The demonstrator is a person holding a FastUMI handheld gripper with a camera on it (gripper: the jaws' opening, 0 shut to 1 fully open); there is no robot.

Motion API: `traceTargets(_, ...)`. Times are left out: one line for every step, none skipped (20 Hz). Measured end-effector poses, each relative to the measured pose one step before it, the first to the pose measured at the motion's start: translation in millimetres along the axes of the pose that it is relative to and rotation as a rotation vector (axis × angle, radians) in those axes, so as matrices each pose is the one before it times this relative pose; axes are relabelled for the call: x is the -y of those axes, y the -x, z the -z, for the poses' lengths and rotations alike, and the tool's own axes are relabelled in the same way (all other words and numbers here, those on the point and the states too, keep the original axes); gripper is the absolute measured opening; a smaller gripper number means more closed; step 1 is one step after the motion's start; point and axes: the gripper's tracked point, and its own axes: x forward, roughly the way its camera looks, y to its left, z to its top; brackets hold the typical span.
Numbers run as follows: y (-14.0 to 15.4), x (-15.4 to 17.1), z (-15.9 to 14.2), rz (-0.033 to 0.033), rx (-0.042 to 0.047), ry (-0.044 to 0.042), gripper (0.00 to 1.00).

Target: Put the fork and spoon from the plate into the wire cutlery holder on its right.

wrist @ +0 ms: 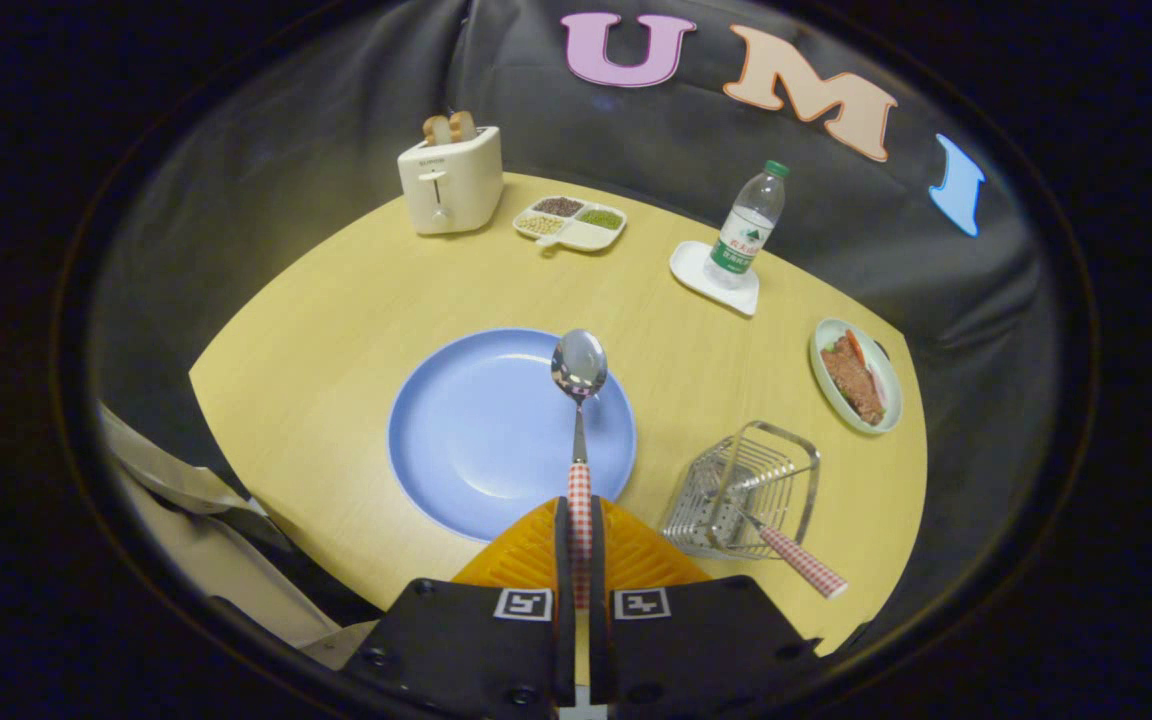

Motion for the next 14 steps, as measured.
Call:
traceTargets(4.85,7.01,0.63,-0.00013,-0.00717,0.00771,0.08)
traceTargets(4.21,8.24,0.44,0.00408,-0.00334,0.00901,0.08)
traceTargets(3.46,9.66,1.16,0.00941,-0.00745,0.01074,0.08)
traceTargets(3.06,10.06,2.90,0.00912,-0.01529,0.01060,0.08)
traceTargets(4.55,8.60,0.96,0.00471,-0.01083,0.00797,0.08)
traceTargets(4.52,7.72,1.01,-0.00089,-0.00854,0.00345,0.08)
traceTargets(3.40,6.94,0.91,-0.00258,-0.01049,0.00299,0.08)
traceTargets(4.38,7.28,1.10,-0.00082,-0.01179,0.00903,0.08)
traceTargets(3.40,8.68,1.58,0.00204,-0.01074,0.01325,0.08)
traceTargets(2.88,7.98,2.23,0.00293,-0.01478,0.01589,0.08)
traceTargets(3.05,7.46,2.30,0.00195,-0.01572,0.01786,0.08)
traceTargets(2.87,5.45,2.28,0.00018,-0.01481,0.02000,0.08)
traceTargets(2.56,5.65,2.15,-0.00339,-0.01630,0.01848,0.08)
traceTargets(1.89,4.36,3.20,-0.00639,-0.01814,0.01649,0.08)
